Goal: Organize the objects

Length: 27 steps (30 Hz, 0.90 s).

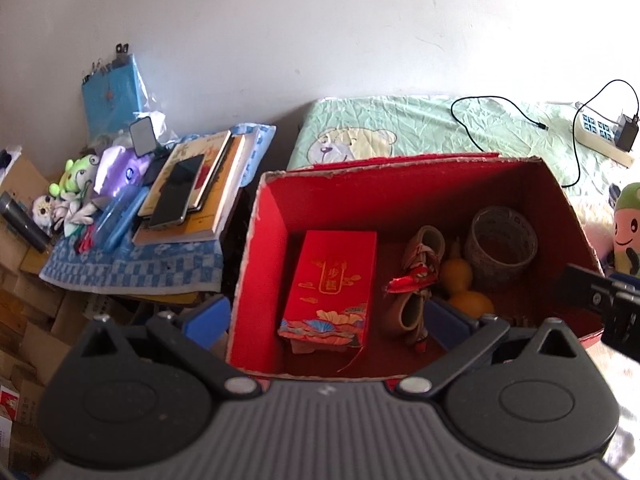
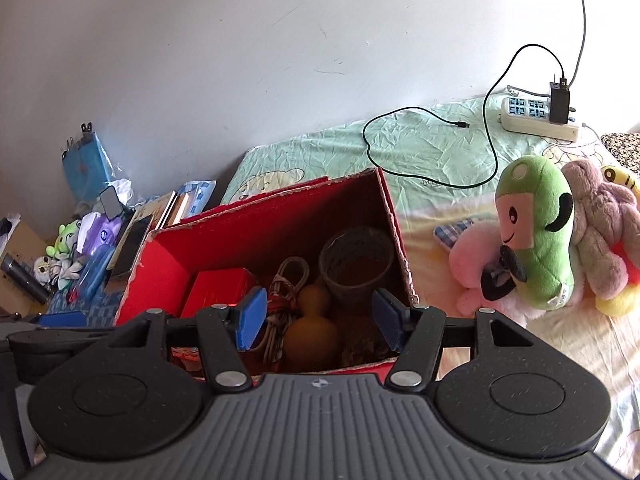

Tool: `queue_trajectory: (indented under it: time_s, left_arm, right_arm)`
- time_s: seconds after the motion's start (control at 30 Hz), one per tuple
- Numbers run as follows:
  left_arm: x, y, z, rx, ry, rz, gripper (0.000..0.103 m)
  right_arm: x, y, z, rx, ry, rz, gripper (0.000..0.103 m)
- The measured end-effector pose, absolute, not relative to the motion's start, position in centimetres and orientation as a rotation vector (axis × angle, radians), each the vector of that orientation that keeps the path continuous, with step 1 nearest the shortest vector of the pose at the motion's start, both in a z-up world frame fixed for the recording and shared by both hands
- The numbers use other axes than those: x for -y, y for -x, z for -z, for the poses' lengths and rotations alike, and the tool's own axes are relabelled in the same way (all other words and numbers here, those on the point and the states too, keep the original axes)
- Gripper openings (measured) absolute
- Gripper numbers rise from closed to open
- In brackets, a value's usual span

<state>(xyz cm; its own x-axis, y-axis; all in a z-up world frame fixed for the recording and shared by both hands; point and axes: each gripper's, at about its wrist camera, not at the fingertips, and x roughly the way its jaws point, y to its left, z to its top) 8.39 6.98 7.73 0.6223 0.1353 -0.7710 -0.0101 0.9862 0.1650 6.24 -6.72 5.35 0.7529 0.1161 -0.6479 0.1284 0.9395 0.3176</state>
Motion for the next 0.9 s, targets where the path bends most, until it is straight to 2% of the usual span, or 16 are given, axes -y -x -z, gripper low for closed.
queue_trajectory:
  time_s: [0.9]
  left_arm:
    - [-7.9, -12.6, -4.0, -0.958, -0.16, -0.099, 0.103]
  right_arm:
    - [5.6, -11.2, -2.8, -0.802, -0.317, -0.03, 0.062]
